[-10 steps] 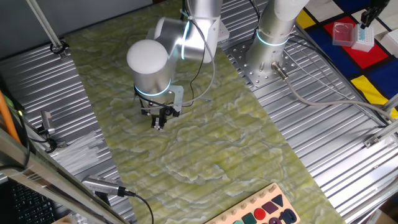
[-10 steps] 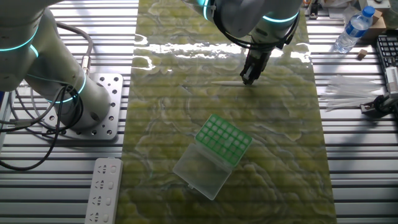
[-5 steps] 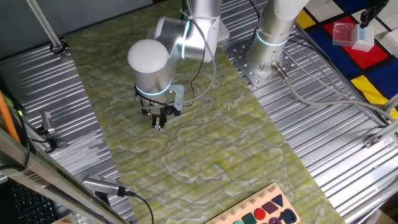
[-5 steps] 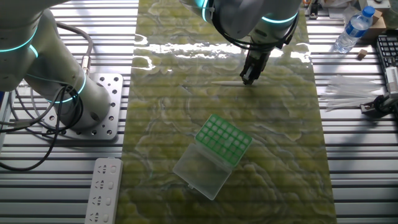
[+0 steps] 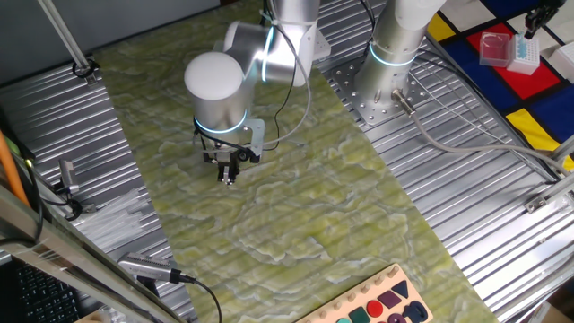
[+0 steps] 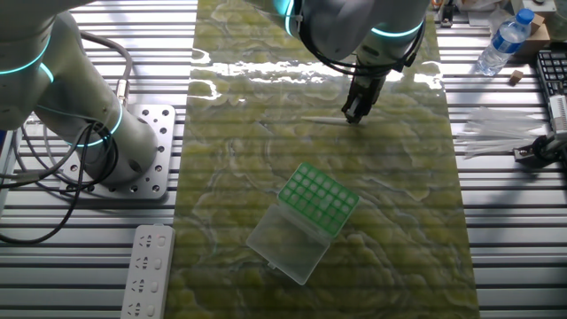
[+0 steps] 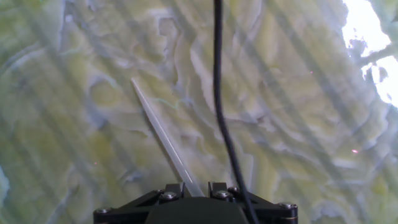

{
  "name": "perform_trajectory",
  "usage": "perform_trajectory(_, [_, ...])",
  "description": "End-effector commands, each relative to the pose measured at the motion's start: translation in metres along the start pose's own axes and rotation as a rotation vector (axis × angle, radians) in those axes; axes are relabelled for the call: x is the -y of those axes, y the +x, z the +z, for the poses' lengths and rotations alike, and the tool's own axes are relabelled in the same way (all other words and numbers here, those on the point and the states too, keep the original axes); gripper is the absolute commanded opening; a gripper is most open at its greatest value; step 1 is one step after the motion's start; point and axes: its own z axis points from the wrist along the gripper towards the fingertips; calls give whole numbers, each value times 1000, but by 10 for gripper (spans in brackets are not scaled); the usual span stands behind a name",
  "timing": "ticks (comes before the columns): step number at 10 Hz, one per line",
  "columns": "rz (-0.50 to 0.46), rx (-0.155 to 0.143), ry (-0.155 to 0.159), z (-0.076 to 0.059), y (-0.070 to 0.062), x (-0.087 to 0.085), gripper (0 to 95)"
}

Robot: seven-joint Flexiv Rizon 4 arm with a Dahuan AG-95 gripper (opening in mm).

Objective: Insert a large pipette tip into the holder for large pipette tips

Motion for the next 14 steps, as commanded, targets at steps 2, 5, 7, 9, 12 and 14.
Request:
perform_trajectory(2, [1,-8,4,0,2,-1,190])
perform_trajectory(5, [-24,-23,15,-1,3,-2,380])
perform_trajectory(7, [-33,-29,20,-1,4,-3,380])
perform_trajectory(9, [-38,-32,22,-1,5,-5,380])
perform_trajectory(12, [-42,-30,26,-1,9,-6,380])
perform_trajectory(14, [-47,-30,27,0,10,-6,380])
